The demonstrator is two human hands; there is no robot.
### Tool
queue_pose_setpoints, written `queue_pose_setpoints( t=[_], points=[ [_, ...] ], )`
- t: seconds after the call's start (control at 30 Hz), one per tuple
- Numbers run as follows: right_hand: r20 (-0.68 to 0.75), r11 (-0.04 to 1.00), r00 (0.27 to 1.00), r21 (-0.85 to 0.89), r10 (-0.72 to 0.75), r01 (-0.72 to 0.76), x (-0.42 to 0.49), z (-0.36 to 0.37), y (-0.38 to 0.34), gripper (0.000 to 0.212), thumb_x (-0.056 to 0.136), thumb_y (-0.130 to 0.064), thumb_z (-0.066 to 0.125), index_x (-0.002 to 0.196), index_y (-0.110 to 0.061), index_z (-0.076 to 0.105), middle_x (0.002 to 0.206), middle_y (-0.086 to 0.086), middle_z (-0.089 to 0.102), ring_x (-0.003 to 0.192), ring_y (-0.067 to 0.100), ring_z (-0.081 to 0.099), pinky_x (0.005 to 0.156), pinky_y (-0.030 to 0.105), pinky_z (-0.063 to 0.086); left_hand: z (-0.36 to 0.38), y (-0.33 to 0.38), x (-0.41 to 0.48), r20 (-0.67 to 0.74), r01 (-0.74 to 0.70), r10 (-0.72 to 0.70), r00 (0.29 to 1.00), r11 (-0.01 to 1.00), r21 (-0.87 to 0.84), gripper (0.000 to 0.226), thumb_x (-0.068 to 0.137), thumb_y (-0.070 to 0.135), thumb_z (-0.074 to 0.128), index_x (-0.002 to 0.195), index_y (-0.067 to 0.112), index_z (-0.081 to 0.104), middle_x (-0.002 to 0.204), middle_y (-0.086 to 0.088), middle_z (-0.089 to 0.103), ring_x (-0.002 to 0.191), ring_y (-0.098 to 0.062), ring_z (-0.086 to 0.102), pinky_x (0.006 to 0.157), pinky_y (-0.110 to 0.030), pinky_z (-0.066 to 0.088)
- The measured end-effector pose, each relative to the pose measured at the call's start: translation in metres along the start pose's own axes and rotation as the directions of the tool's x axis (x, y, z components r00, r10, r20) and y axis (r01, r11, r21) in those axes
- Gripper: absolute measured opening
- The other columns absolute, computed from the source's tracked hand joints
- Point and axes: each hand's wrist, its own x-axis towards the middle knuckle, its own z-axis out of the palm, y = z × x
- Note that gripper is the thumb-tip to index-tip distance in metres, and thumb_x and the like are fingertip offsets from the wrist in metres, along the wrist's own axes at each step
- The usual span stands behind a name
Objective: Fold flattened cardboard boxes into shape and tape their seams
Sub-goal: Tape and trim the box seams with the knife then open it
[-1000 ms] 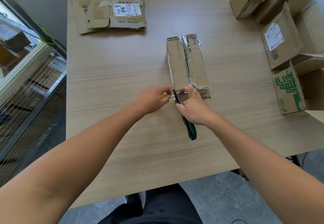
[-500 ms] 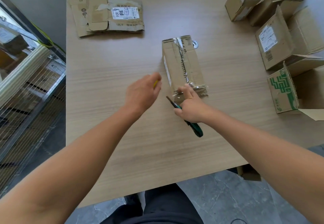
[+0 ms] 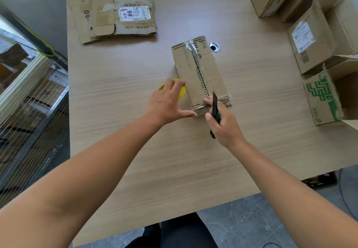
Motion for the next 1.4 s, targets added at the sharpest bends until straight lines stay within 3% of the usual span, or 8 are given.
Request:
queue_pose_setpoints(
  t=[0.17,0.33,0.53,0.7,0.9,1.0,1.17,1.4],
  points=[
    [-0.047,1.0,0.999,-0.026,-0.013,0.012,0.006,-0.001,0.016,0.019,0.095,0.0,0.059,0.112,0.0,0.069,0.135,0.005,0.065,0.139,0.015,0.049,0.117,0.043,0.037,0.012,-0.008,0.01,-0.03,-0.109,0.113,0.993,0.986,0.125,0.09,0.054,0.072,0.082,0.124,0.024,0.054,0.117,-0.005,0.057,0.07,-0.032,0.062,0.064,-0.032,0.039],
    [-0.109,0.986,0.994,-0.168,-0.005,-0.014,0.014,-0.005,0.027,0.017,0.094,-0.031,0.058,0.098,-0.017,0.068,0.116,-0.019,0.068,0.119,-0.01,0.054,0.118,0.052,0.019,0.009,-0.008,0.032,-0.052,-0.11,0.117,0.992,0.987,0.119,0.076,0.058,0.076,0.07,0.113,0.024,0.059,0.106,0.0,0.06,0.06,-0.023,0.044,0.064,-0.03,0.034],
    [-0.157,0.85,0.941,-0.492,-0.301,0.189,0.018,0.007,0.037,0.032,0.084,-0.027,0.083,0.079,-0.011,0.055,0.126,0.003,0.064,0.127,0.023,0.055,0.119,0.054,0.018,0.006,-0.017,0.028,0.105,-0.092,0.086,0.991,0.994,0.058,0.061,0.075,0.061,0.077,0.121,0.03,0.053,0.117,0.003,0.054,0.076,-0.032,0.06,0.071,-0.031,0.032],
    [-0.316,0.829,0.909,-0.557,-0.271,0.053,0.037,0.027,0.045,0.033,0.085,-0.039,0.076,0.084,-0.014,0.056,0.11,0.001,0.062,0.104,0.028,0.056,0.111,0.055,0.026,0.003,-0.026,0.021,0.115,-0.002,0.002,0.993,1.0,0.002,0.057,0.077,0.062,0.074,0.121,0.032,0.052,0.116,0.004,0.053,0.083,-0.032,0.059,0.072,-0.033,0.035],
    [-0.348,0.741,0.802,-0.65,-0.485,0.166,0.046,0.034,0.068,0.03,0.101,-0.045,0.057,0.089,-0.018,0.049,0.111,-0.002,0.057,0.108,0.023,0.049,0.11,0.055,0.028,0.001,-0.039,0.001,0.015,0.1,-0.099,0.995,0.982,-0.159,0.053,0.078,0.06,0.075,0.117,0.031,0.054,0.112,0.006,0.055,0.091,-0.027,0.061,0.077,-0.041,0.051],
    [-0.38,0.733,0.747,-0.649,-0.545,0.204,0.052,0.048,0.083,0.016,0.102,-0.037,0.055,0.109,-0.023,0.052,0.118,-0.005,0.051,0.114,0.022,0.05,0.11,0.059,0.025,0.008,-0.048,-0.008,-0.01,0.111,-0.116,0.993,0.97,-0.214,0.051,0.078,0.064,0.071,0.114,0.035,0.052,0.11,0.01,0.055,0.095,-0.022,0.061,0.078,-0.039,0.051],
    [-0.402,0.711,0.701,-0.67,-0.59,0.215,0.066,0.056,0.098,0.031,0.102,-0.038,0.055,0.131,-0.03,0.063,0.118,-0.005,0.048,0.116,0.02,0.047,0.114,0.054,0.018,0.013,-0.062,-0.014,-0.064,0.094,-0.112,0.992,0.967,-0.236,0.049,0.077,0.069,0.066,0.112,0.038,0.051,0.11,0.012,0.056,0.097,-0.015,0.059,0.074,-0.032,0.043],
    [-0.403,0.697,0.727,-0.703,-0.556,0.142,0.072,0.061,0.096,0.037,0.099,-0.043,0.056,0.134,-0.029,0.054,0.121,-0.002,0.042,0.12,0.023,0.044,0.116,0.053,0.013,0.001,-0.056,-0.005,-0.046,0.077,-0.089,0.995,0.973,-0.217,0.05,0.078,0.068,0.066,0.113,0.035,0.053,0.109,0.011,0.056,0.095,-0.018,0.061,0.075,-0.036,0.049]
  ],
)
